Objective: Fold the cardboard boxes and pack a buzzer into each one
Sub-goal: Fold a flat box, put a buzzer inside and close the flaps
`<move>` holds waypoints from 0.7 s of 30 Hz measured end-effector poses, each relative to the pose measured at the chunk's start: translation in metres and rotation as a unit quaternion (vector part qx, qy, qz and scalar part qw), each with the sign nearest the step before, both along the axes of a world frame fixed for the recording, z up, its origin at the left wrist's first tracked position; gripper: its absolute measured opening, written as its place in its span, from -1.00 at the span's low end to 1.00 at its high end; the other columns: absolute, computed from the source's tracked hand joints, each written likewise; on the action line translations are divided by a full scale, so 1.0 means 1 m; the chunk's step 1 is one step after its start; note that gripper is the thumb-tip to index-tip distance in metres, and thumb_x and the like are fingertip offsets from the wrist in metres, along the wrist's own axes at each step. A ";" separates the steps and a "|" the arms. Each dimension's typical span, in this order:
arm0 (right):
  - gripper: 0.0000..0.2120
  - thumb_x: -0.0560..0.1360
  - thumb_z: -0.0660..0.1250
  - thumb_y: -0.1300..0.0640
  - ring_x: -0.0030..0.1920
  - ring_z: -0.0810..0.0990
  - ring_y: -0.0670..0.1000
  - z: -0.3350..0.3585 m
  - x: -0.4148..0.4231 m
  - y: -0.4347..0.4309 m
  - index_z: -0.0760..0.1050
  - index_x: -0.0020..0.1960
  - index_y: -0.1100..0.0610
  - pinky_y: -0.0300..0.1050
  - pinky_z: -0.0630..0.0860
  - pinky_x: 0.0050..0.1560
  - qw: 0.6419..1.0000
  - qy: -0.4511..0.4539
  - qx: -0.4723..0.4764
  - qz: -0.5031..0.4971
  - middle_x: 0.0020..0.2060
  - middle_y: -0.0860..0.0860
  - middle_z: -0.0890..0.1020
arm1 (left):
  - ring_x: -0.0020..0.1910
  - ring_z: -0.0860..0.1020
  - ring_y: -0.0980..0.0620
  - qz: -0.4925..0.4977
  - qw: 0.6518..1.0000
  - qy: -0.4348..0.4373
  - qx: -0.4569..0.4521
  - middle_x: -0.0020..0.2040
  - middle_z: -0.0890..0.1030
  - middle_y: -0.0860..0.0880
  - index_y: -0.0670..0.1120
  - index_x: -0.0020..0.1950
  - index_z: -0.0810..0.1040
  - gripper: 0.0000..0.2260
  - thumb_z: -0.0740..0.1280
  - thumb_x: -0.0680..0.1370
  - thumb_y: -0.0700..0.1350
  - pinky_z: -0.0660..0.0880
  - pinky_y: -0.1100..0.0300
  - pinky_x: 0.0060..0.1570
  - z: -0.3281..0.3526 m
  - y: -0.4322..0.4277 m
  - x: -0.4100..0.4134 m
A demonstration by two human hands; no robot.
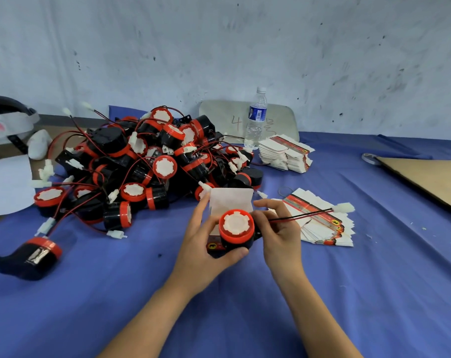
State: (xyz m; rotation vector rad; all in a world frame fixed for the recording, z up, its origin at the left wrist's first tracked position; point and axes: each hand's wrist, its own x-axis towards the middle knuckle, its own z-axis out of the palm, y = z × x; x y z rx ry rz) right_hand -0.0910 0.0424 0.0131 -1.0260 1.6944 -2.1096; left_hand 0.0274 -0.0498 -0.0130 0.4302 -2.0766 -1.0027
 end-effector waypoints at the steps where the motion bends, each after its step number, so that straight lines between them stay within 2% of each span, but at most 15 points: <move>1: -0.85 0.55 0.31 0.32 -0.31 0.59 -0.11 -0.001 0.001 0.000 0.54 -0.04 0.08 -0.25 0.49 -0.29 0.999 0.023 0.014 -0.022 -0.31 -0.10 0.66 | 0.49 0.13 0.28 0.004 1.000 0.011 -0.016 0.57 0.05 0.19 0.27 0.09 0.44 -0.59 0.41 0.28 0.27 0.21 0.45 0.30 0.000 0.001 0.000; 3: -0.87 0.50 0.40 0.17 -0.22 0.57 -0.14 -0.002 0.004 0.002 0.54 -0.01 -0.02 -0.26 0.44 -0.19 0.992 0.094 0.023 -0.078 -0.21 -0.19 0.65 | 0.44 0.11 0.43 0.034 0.998 0.033 -0.037 0.58 0.07 0.11 0.21 0.03 0.47 -0.64 0.43 0.30 0.23 0.16 0.60 0.19 0.000 0.001 0.000; 4: -0.81 0.45 0.43 0.07 -0.18 0.57 -0.12 -0.002 0.007 0.003 0.53 0.05 -0.03 -0.30 0.41 -0.16 0.988 0.122 0.010 -0.094 -0.16 -0.19 0.64 | 0.41 0.10 0.49 0.055 0.997 0.036 -0.043 0.58 0.06 0.06 0.15 0.02 0.50 -0.63 0.48 0.31 0.23 0.14 0.63 0.15 0.001 -0.001 0.001; 6: -0.56 0.33 0.49 -0.05 -0.11 0.56 -0.07 -0.003 0.012 0.004 0.52 0.14 0.09 -0.36 0.42 -0.12 0.979 0.187 -0.012 -0.085 -0.01 -0.10 0.62 | 0.39 0.09 0.52 0.089 0.994 0.036 -0.059 0.57 0.06 0.01 0.01 0.04 0.54 -0.55 0.53 0.31 0.23 0.14 0.64 0.14 0.000 -0.006 0.003; 8: -0.45 0.27 0.56 -0.05 0.00 0.57 -0.06 -0.006 0.017 0.001 0.52 0.17 0.16 -0.31 0.47 -0.01 0.960 0.273 0.012 -0.061 0.07 0.00 0.59 | 0.40 0.06 0.49 0.094 0.993 0.027 -0.071 0.57 0.04 0.05 0.05 0.05 0.50 -0.55 0.47 0.31 0.27 0.16 0.55 0.20 0.001 -0.007 0.005; 10: -0.48 0.29 0.55 0.03 0.12 0.57 0.01 -0.008 0.020 -0.003 0.53 0.18 0.16 -0.17 0.52 0.09 0.940 0.335 0.027 -0.066 0.10 0.03 0.59 | 0.43 0.09 0.38 0.105 0.991 0.014 -0.086 0.57 0.03 0.08 0.07 0.05 0.49 -0.56 0.34 0.27 0.27 0.25 0.32 0.27 0.003 -0.005 0.005; 12: -0.51 0.29 0.54 0.05 0.07 0.60 0.05 -0.008 0.020 -0.003 0.54 0.17 0.16 -0.13 0.55 0.04 0.941 0.325 0.035 -0.084 0.05 0.04 0.62 | 0.44 0.19 0.14 0.116 0.989 0.010 -0.094 0.57 0.06 0.04 0.02 0.05 0.53 -0.52 0.33 0.27 0.28 0.35 0.11 0.24 0.002 -0.005 0.003; 13: -0.52 0.29 0.54 0.04 0.02 0.61 0.03 -0.009 0.020 -0.003 0.54 0.16 0.13 -0.16 0.55 0.00 0.946 0.309 0.038 -0.088 0.00 0.02 0.63 | 0.43 0.21 0.10 0.114 0.989 0.006 -0.090 0.57 0.06 0.03 0.05 0.05 0.52 -0.53 0.35 0.27 0.29 0.35 0.10 0.23 0.001 -0.006 0.002; 15: -0.56 0.28 0.57 0.06 -0.03 0.62 -0.08 -0.009 0.018 -0.002 0.51 0.10 0.01 -0.24 0.54 -0.03 0.965 0.250 0.033 -0.077 -0.05 -0.08 0.65 | 0.42 0.19 0.20 0.088 0.995 -0.002 -0.040 0.57 0.00 0.15 0.19 0.12 0.40 -0.47 0.47 0.25 0.31 0.28 0.31 0.23 0.000 -0.007 0.002; 18: -0.63 0.27 0.54 0.10 -0.06 0.61 -0.16 -0.008 0.015 -0.004 0.48 0.00 -0.06 -0.31 0.53 -0.07 0.990 0.126 0.012 -0.054 -0.10 -0.23 0.63 | 0.33 0.19 0.52 0.032 0.996 0.037 0.081 0.42 0.03 0.52 0.24 0.42 0.11 -0.09 0.49 0.17 0.29 0.22 0.63 0.11 -0.004 -0.007 -0.003; 19: -0.67 0.28 0.52 0.09 -0.09 0.61 -0.17 -0.008 0.014 -0.005 0.49 -0.02 -0.05 -0.30 0.53 -0.10 0.994 0.097 0.007 -0.050 -0.10 -0.24 0.62 | 0.25 0.22 0.61 0.021 0.994 0.034 0.098 0.36 0.12 0.56 0.28 0.45 -0.02 0.00 0.49 0.16 0.28 0.24 0.66 0.05 -0.006 -0.008 -0.004; 21: -0.71 0.29 0.50 0.08 -0.14 0.62 -0.12 -0.010 0.011 -0.005 0.51 -0.03 -0.03 -0.23 0.55 -0.14 0.997 0.057 0.005 -0.042 -0.12 -0.19 0.63 | 0.14 0.39 0.56 0.010 0.994 0.007 0.105 0.28 0.33 0.44 0.34 0.44 -0.15 0.04 0.50 0.19 0.22 0.34 0.62 -0.03 -0.009 -0.010 -0.006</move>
